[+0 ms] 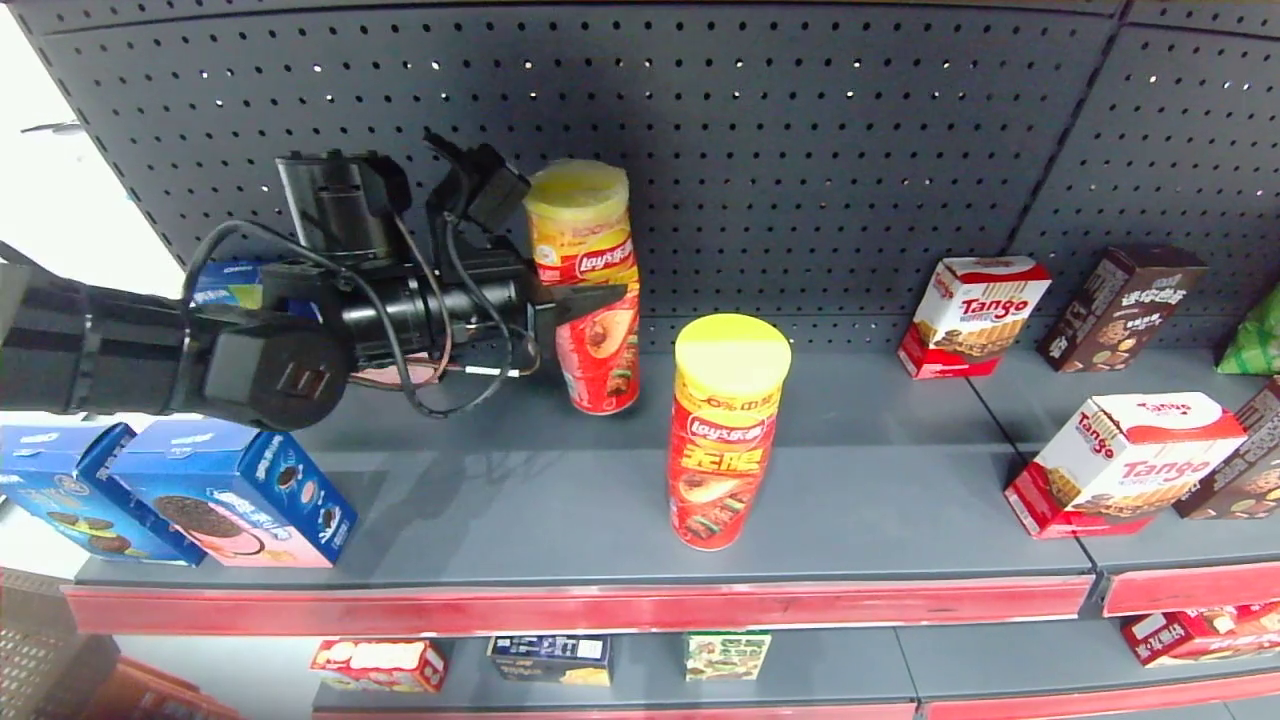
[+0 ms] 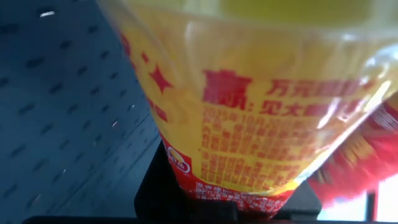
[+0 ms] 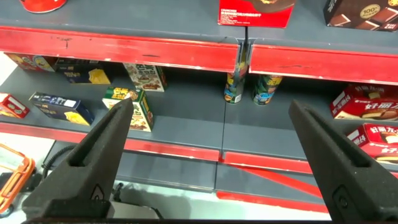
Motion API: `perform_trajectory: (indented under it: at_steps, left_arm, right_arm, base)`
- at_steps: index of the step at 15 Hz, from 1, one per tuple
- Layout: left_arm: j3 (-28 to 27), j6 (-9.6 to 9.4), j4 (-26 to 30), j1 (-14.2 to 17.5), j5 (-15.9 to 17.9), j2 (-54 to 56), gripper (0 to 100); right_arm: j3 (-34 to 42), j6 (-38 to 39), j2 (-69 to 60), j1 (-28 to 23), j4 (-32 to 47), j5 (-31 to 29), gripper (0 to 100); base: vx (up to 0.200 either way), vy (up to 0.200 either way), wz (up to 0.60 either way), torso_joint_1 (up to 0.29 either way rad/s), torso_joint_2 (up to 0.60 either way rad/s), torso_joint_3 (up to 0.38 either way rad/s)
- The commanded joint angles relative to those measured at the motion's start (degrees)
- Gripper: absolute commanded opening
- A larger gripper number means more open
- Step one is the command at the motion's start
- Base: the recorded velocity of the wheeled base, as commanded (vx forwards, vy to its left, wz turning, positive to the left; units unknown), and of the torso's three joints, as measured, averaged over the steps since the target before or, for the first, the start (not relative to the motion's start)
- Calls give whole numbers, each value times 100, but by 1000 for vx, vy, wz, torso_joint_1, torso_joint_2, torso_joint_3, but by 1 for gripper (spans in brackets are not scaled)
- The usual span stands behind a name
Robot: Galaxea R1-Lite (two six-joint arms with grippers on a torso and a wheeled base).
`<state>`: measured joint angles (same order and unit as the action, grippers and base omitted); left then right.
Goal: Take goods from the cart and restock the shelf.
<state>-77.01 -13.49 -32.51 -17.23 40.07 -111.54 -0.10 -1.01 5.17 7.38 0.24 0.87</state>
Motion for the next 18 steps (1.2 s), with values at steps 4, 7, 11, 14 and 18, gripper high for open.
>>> perform_trajectory:
  at_steps: [4, 7, 11, 14, 18]
  left_arm:
    - [-825, -4, -106, -150, 27, -948, 0]
    - [-1255, 5, -256, -158, 62, -1300, 0]
    - [-1396, -30, -264, -264, 212, -1502, 0]
    - [-1440, -162, -264, -369, 256, -1572, 0]
    - [-1422, -320, -256, -413, 282, -1686, 0]
  right_arm:
    - [1, -4, 19, 1, 2, 1, 100]
    - [1, -4, 19, 1, 2, 1, 100]
    - [1, -4, 19, 1, 2, 1, 100]
    - [1, -4, 19, 1, -7, 1, 100]
    - [1, -4, 19, 1, 2, 1, 100]
  base:
    - [0, 0, 0, 0, 0, 0]
    - [0, 0, 0, 0, 0, 0]
    - [0, 0, 0, 0, 0, 0]
    - [0, 0, 0, 0, 0, 0]
    - [0, 0, 0, 0, 0, 0]
